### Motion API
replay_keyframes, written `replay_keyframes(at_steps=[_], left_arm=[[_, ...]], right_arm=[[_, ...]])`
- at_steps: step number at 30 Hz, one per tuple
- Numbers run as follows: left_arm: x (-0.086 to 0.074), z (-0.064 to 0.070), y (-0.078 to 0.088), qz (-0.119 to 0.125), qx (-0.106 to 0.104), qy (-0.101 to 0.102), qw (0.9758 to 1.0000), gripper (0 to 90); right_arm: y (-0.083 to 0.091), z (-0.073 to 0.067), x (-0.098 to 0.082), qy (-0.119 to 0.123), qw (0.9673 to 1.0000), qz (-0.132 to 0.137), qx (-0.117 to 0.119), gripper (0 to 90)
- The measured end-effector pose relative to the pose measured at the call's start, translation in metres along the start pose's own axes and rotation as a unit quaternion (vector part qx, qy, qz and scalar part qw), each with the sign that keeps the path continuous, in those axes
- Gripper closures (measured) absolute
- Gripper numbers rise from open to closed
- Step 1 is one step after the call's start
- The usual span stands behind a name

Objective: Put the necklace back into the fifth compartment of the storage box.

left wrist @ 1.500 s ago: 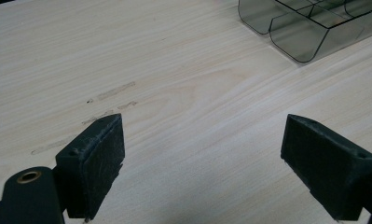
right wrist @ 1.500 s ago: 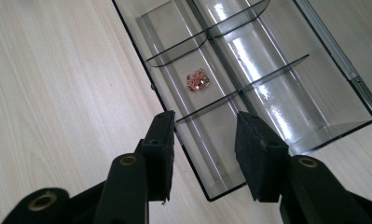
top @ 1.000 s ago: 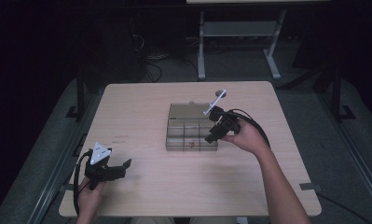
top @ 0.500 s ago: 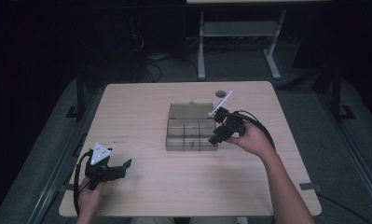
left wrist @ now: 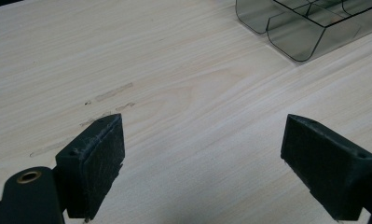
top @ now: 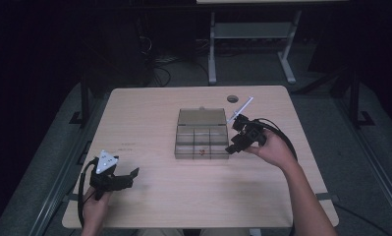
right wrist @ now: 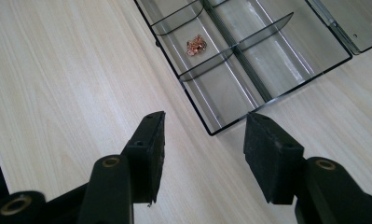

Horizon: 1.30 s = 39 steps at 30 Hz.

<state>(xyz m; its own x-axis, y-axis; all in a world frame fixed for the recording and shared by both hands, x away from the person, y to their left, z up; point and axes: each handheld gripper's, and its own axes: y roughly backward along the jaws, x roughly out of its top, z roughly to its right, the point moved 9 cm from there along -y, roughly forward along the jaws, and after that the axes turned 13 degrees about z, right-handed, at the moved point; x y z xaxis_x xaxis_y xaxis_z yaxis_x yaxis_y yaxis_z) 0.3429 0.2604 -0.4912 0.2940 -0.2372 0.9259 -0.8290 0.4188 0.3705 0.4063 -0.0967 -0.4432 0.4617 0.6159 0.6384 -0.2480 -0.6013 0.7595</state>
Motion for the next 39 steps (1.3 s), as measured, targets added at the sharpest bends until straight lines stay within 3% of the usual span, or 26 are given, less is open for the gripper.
replay_keyframes(at_steps=[18,39], left_arm=[[0.000,0.000,0.000,-0.002,-0.001,-0.004,1.0000,13.1],[0.000,0.001,0.001,-0.005,0.000,-0.005,1.0000,13.1]], right_arm=[[0.010,-0.001,-0.011,-0.007,0.9999,0.007,-0.004,45.5],[0.021,-0.003,-0.037,-0.026,0.9995,0.013,-0.014,42.4]])
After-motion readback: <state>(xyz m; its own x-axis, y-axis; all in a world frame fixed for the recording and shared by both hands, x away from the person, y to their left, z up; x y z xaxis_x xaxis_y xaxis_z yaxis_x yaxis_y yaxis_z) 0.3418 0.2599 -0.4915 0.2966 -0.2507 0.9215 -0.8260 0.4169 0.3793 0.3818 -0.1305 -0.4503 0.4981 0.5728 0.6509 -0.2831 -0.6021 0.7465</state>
